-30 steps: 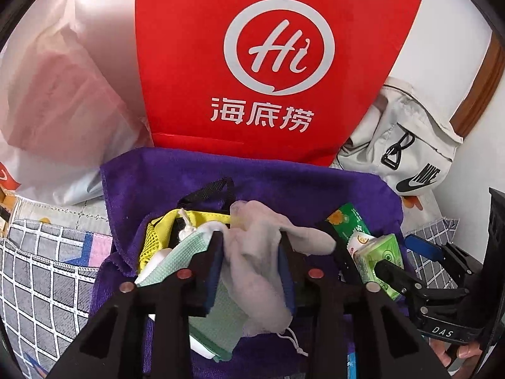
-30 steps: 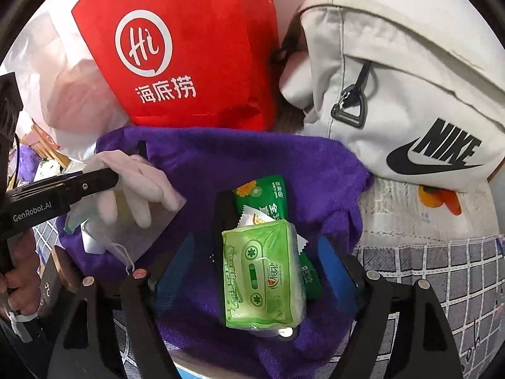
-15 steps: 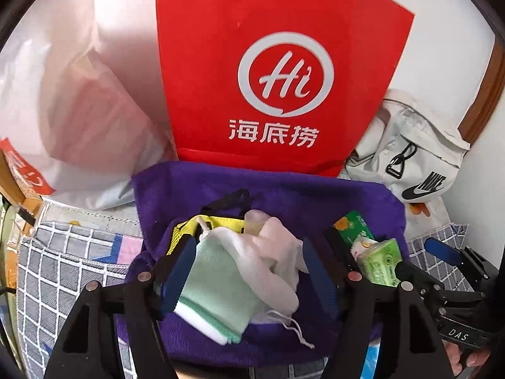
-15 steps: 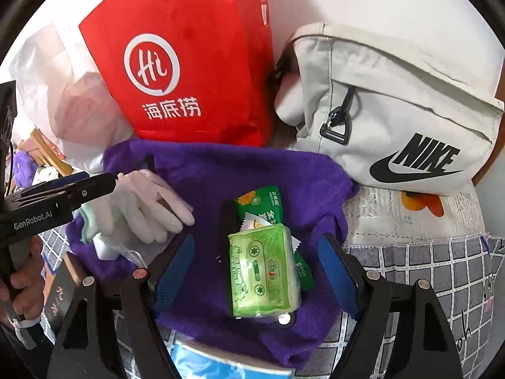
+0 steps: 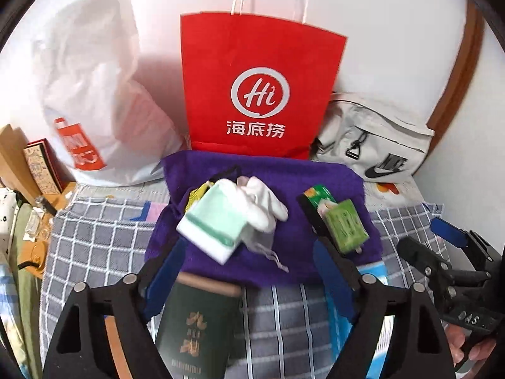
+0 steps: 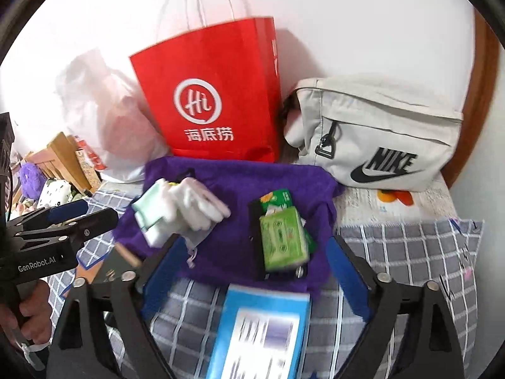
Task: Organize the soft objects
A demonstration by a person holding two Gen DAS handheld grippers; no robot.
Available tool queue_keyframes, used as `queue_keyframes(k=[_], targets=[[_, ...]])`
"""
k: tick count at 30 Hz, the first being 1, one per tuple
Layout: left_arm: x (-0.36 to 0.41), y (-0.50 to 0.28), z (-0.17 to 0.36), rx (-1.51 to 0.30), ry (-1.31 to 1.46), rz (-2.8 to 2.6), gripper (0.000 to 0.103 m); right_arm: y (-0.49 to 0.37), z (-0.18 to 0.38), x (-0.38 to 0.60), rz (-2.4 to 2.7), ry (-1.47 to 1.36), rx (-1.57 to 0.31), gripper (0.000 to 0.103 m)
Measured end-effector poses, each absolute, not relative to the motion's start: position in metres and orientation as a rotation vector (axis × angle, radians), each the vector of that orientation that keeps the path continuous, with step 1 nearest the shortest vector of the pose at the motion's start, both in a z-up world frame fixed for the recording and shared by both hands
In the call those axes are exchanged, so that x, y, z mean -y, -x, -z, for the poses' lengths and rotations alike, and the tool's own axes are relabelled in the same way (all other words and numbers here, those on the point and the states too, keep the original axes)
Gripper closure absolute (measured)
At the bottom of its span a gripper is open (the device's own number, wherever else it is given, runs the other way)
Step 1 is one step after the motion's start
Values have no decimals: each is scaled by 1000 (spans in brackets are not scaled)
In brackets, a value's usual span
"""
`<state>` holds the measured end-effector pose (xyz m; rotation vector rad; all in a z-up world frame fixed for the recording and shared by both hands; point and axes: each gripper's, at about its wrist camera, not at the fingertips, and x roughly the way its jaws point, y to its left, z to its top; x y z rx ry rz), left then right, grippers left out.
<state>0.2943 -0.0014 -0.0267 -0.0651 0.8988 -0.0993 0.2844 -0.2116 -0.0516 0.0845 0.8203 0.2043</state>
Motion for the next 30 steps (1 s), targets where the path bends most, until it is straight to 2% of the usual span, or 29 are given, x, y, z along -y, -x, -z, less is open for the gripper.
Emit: queue_keyframes(k=[3,4,21,30], targets=[[2,-265,16,-872,48,70,9,-253,45,211,-164,-54,-799,1],[2,-256,13,-863,44,61,8,-240,44,211,-158,-51,-799,1],[0,-94,-3,-768,37,5,7,-84,34,214,-150,-68,-739,1],[1,-52,-3,-747,33,6,7,-41,34,217,-138,-68,-722,1]])
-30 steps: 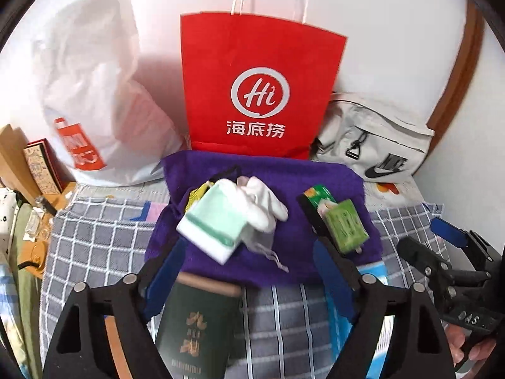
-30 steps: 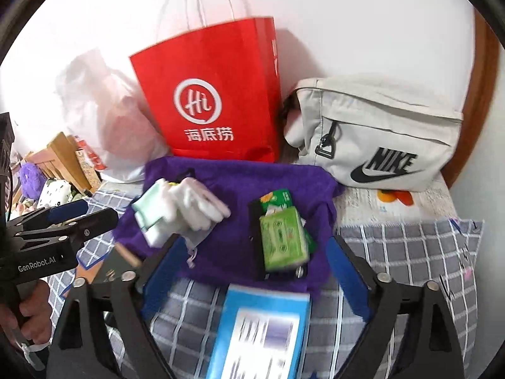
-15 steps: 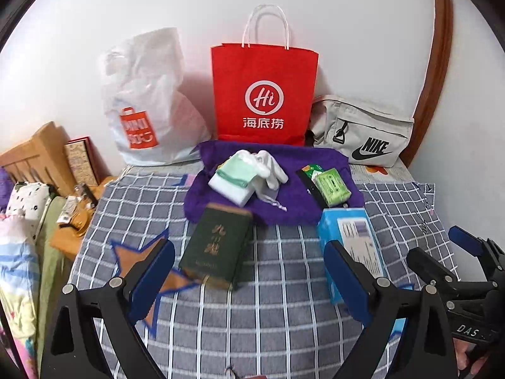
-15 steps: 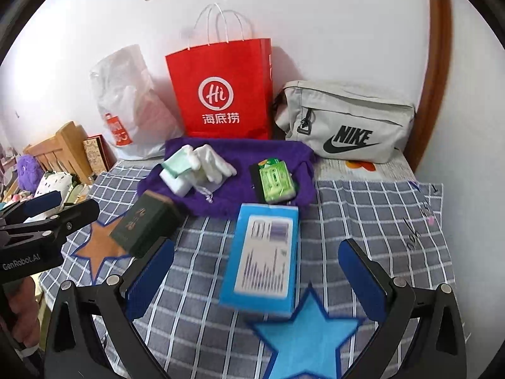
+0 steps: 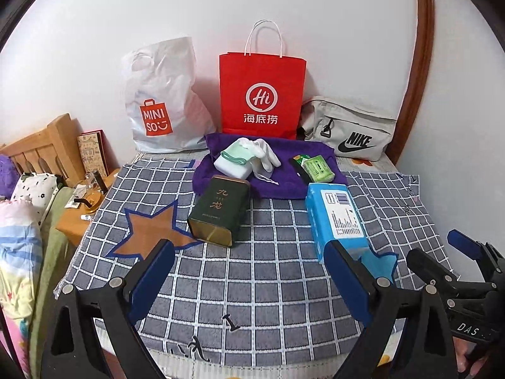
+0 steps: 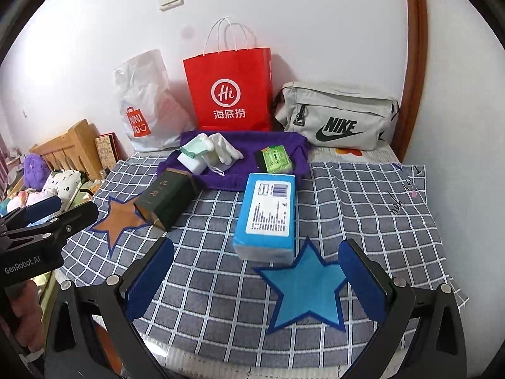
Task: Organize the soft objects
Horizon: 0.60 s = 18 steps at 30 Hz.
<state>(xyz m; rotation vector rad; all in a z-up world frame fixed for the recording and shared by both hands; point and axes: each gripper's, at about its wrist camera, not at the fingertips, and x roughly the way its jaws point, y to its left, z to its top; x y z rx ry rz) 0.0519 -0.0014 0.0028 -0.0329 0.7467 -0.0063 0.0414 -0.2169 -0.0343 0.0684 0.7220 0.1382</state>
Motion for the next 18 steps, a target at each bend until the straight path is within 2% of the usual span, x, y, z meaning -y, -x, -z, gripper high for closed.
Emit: queue_keyframes(k=[18], targets=[[6,-34,-6,-724,20,0,7,-22,30,221,-119,-68,-695,1]])
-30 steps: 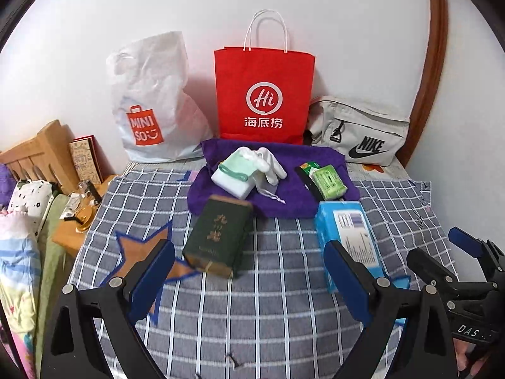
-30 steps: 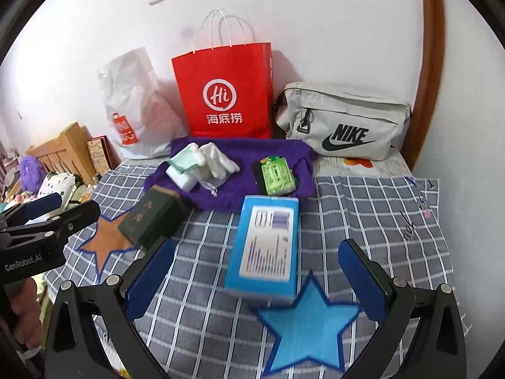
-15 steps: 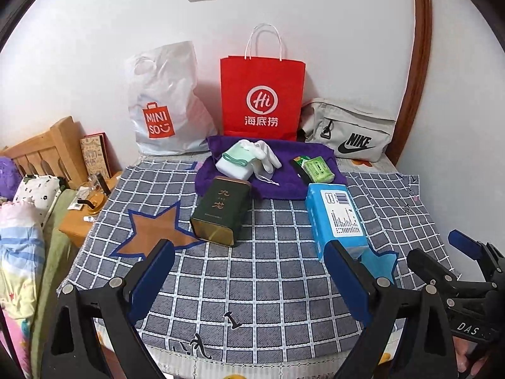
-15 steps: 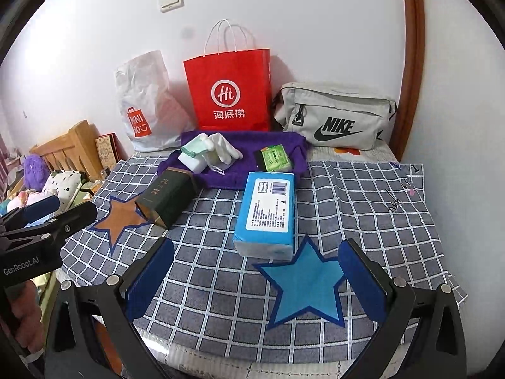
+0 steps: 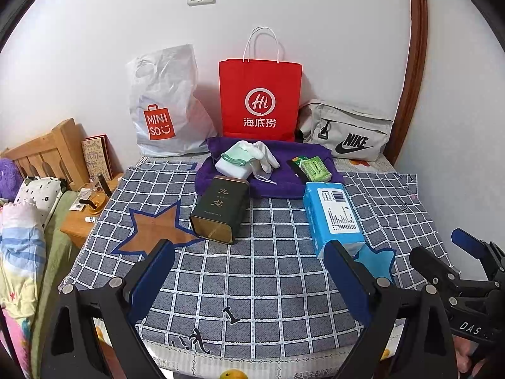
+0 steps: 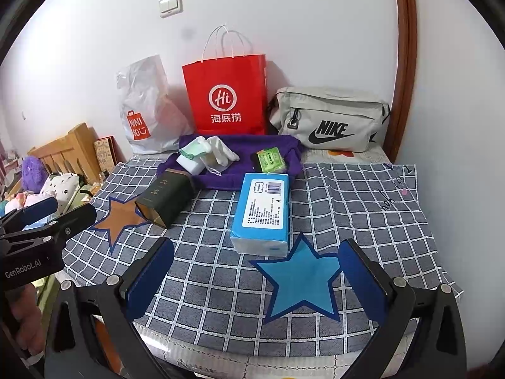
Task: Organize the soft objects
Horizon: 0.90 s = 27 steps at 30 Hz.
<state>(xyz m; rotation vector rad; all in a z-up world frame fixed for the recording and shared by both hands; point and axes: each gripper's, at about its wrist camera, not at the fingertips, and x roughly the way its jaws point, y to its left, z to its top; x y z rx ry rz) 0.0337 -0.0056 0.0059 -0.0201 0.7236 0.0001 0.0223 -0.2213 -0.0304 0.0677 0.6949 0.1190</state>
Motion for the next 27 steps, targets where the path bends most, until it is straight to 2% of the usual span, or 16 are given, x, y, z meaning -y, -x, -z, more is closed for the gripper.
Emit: queue_keyframes(k=[27], targets=[[4,-31,-5,-728,26,-5,7,-18,31,223,-119,-69,-691,1]])
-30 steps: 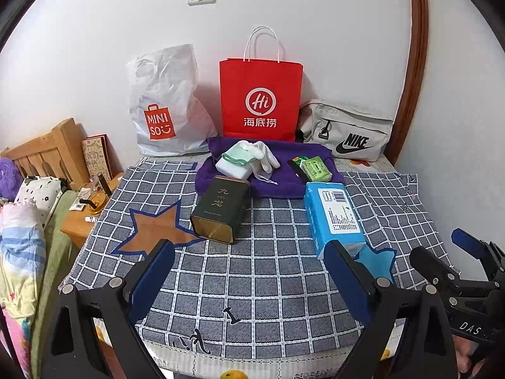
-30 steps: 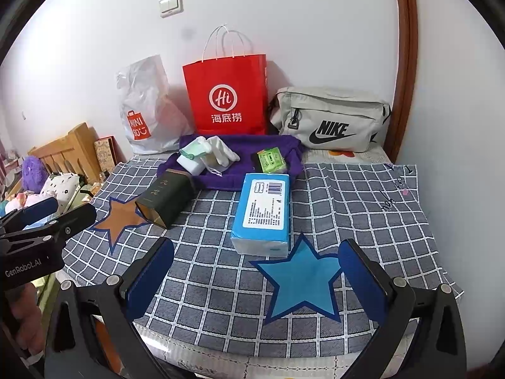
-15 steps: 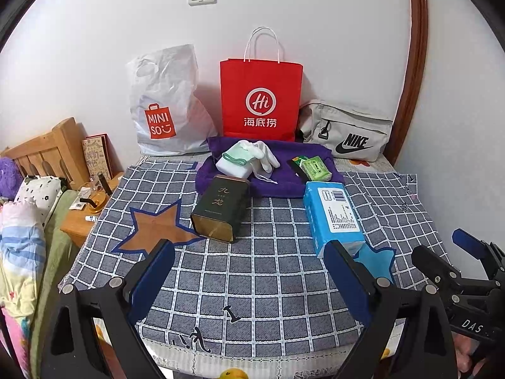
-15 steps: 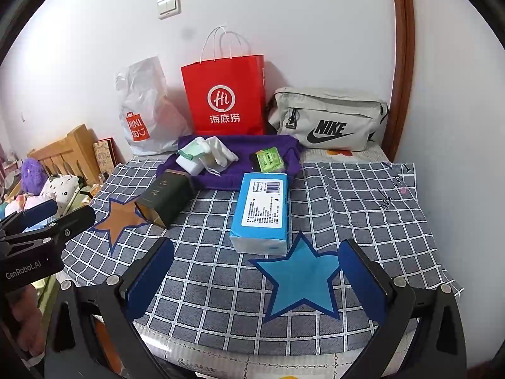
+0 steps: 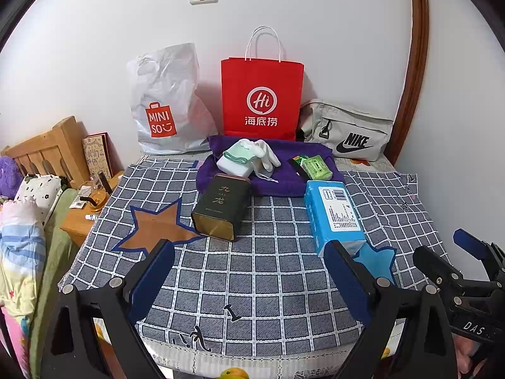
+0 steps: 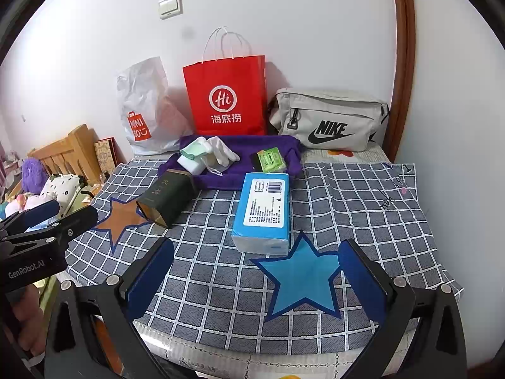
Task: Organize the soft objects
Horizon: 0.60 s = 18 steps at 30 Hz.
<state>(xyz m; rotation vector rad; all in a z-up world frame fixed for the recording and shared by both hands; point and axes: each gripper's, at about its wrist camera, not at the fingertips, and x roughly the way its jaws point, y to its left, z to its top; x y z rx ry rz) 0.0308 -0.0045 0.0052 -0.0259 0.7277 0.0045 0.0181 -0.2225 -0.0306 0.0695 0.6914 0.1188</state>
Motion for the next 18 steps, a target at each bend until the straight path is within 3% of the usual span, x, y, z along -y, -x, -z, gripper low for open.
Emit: queue_keyframes(k=[18], targets=[[4,-31,-5,-727,27,-5,7,-17,30,221,-121,-67,-690,1]])
